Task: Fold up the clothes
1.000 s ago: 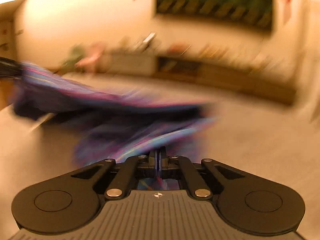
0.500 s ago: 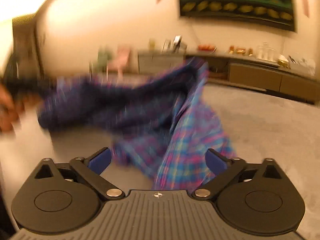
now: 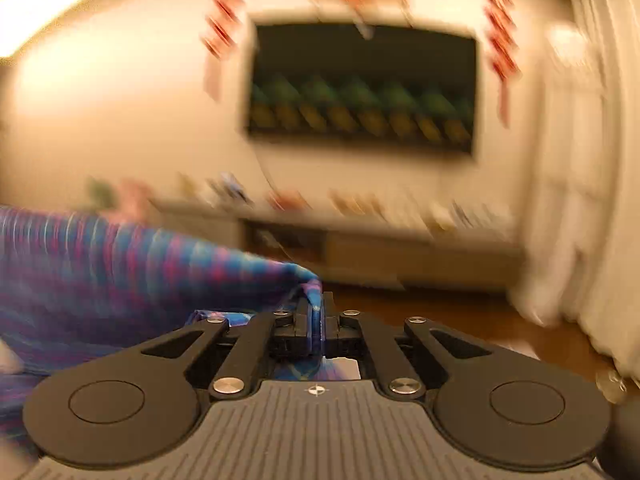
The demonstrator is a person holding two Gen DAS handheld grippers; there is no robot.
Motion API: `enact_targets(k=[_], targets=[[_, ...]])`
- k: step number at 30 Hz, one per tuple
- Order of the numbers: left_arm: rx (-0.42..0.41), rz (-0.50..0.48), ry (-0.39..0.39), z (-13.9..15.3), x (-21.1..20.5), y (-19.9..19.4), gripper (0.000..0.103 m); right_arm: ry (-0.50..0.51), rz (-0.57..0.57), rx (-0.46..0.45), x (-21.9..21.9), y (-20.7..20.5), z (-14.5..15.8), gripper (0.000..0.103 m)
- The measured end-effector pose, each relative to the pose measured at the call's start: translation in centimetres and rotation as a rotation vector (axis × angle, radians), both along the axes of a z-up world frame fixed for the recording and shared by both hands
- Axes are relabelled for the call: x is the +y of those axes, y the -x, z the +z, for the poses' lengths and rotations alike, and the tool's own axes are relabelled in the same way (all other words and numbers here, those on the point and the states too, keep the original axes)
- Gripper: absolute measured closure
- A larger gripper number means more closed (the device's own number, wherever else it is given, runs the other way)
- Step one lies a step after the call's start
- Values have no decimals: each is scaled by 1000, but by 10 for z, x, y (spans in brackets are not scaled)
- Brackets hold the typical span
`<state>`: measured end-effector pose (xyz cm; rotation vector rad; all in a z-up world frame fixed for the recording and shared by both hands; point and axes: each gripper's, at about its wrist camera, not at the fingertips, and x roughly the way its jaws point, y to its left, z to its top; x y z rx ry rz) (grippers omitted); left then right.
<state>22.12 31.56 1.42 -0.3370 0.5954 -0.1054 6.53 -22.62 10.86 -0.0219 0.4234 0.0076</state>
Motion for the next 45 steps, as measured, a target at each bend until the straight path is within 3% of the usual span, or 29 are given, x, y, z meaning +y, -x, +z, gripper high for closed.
enact_targets(k=[1,2,4,5,7,8,9,10,11,15,17,19,22,23,26,29,31,34,35,36,37,38,39,43,45], targets=[[51,1,-21,-9,-4,-19,81,-10,-43,72,-7,-22,-25,97],[110,7,-63,-28,-10,-29,75,-14,-86,117,-10,-35,-56,84],[156,-17,-122,-43,-15,-36,74,-18,-175,220,-11,-55,-111,70],[132,-27,-152,-39,-14,-32,72,-3,-166,253,-8,-61,-120,70],[57,-43,-211,-25,-9,-21,54,30,-105,256,0,-59,-122,63],[10,-37,-234,-18,-5,-11,35,45,-58,223,5,-50,-116,50],[-18,-34,-259,-14,0,-1,24,60,-10,190,9,-41,-110,42],[-40,-33,-286,-12,5,8,21,74,37,157,14,-33,-104,30],[-39,-46,-307,-14,4,17,19,89,84,124,18,-24,-97,25],[29,-165,-361,-41,-15,32,6,59,367,196,27,0,-107,16],[87,-231,-384,-64,-37,28,6,107,468,249,48,16,-123,16],[159,-320,-389,-85,-59,18,6,182,520,289,74,31,-137,16],[156,-384,-458,-101,-87,20,8,220,551,302,110,31,-140,17],[150,-380,-464,-102,-92,19,8,192,564,293,114,41,-135,17],[151,-304,-400,-97,-79,9,8,102,767,239,148,85,-108,14],[165,-206,-328,-96,-60,-4,8,98,1018,246,204,140,-105,6],[193,-173,-286,-97,-48,-10,9,113,1122,293,239,172,-117,6],[218,-153,-241,-98,-35,-14,9,195,1086,321,278,200,-145,6],[216,-152,-242,-97,-33,-14,9,222,1044,321,284,201,-150,13],[212,-152,-247,-95,-31,-13,9,246,1002,321,288,201,-155,24],[208,-152,-252,-93,-29,-12,9,251,976,337,287,199,-155,64],[203,-152,-257,-92,-27,-11,9,253,953,355,284,195,-153,85],[199,-146,-254,-91,-23,-12,9,258,939,338,280,194,-147,92],[179,-93,-205,-92,-2,-16,11,164,869,239,250,181,-105,99],[175,-67,-190,-91,7,-18,11,14,833,171,219,170,-68,99]])
